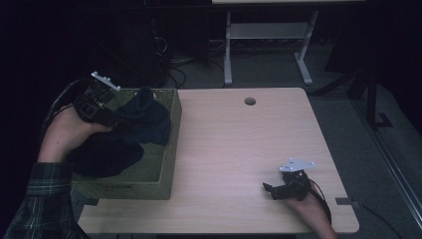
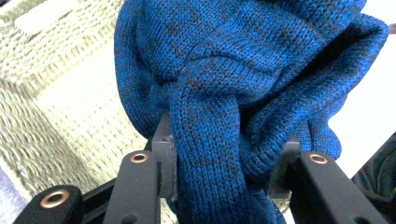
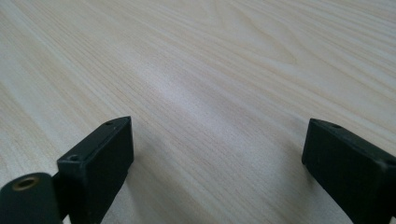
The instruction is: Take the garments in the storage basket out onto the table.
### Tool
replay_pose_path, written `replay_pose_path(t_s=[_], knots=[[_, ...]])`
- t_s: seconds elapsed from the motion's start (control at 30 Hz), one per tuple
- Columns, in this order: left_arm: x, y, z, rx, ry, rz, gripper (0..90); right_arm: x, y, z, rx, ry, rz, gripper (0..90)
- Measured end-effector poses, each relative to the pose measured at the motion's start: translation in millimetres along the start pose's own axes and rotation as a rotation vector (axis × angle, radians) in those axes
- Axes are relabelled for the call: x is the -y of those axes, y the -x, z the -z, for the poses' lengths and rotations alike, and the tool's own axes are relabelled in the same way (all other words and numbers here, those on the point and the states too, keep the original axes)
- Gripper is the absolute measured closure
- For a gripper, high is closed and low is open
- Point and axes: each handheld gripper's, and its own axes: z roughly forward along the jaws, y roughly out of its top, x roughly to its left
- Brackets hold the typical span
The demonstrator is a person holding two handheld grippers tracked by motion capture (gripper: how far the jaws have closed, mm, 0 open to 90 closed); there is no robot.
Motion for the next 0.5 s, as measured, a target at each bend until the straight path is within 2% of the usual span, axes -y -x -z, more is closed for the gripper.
replay_pose_path(t_s=[0.07,0.27,0.5], knots=[[-5.5,3.9,4.7,0.017,0.011,-0.019,57.4,0.0,0.0,0.0,0.000,0.000,0.000,8.6],[-16.4,11.8,11.1,0.027,0.020,-0.050,57.5,0.0,0.0,0.0,0.000,0.000,0.000,8.6],[-34.8,25.9,16.4,0.060,0.043,-0.094,57.5,0.0,0.0,0.0,0.000,0.000,0.000,8.6]])
